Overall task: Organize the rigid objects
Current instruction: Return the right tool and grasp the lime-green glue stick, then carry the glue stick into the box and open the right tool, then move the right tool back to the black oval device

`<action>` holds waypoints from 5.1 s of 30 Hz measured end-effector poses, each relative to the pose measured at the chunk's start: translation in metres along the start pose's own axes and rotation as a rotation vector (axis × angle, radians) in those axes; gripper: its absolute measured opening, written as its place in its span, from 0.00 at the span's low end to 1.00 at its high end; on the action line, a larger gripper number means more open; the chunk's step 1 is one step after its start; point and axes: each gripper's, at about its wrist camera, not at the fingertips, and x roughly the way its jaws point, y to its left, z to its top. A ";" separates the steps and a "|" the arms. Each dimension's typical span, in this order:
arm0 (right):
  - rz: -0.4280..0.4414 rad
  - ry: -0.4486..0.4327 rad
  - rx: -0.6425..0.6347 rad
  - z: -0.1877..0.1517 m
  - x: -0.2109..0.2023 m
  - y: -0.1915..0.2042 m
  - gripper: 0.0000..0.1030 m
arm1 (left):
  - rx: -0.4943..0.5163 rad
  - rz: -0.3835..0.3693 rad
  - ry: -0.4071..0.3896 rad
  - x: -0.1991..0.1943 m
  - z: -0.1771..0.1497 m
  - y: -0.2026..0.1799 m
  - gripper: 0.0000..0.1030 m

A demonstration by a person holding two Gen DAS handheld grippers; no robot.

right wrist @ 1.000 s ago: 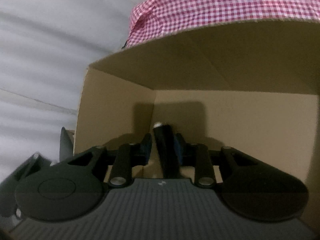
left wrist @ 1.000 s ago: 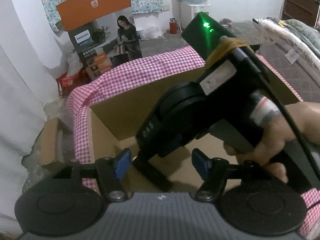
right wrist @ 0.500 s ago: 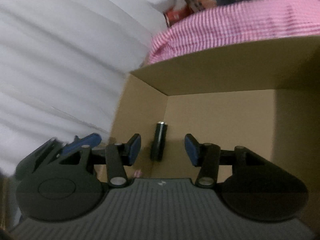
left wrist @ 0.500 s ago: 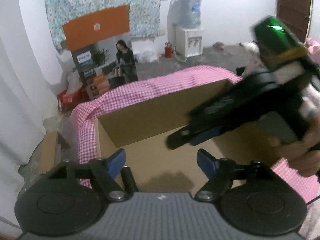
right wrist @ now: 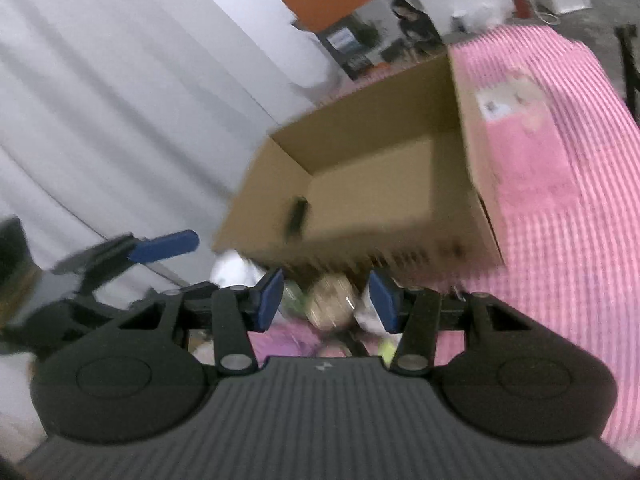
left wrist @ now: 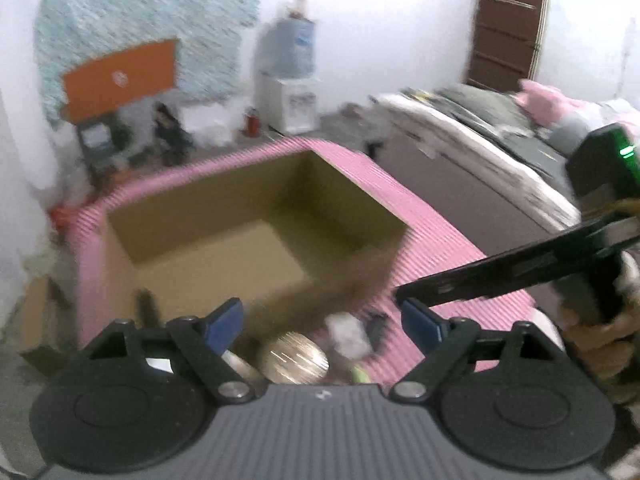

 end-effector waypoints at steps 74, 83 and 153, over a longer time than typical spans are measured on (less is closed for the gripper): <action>-0.070 0.015 0.029 -0.054 0.028 -0.006 0.14 | 0.117 0.050 0.016 0.071 -0.049 -0.071 0.33; -0.004 -0.074 -0.145 0.002 0.013 0.055 0.14 | 0.125 0.151 -0.113 0.026 0.004 -0.051 0.33; 0.144 0.010 -0.047 0.093 0.022 0.019 0.37 | 0.024 0.086 -0.068 -0.006 0.049 0.045 0.89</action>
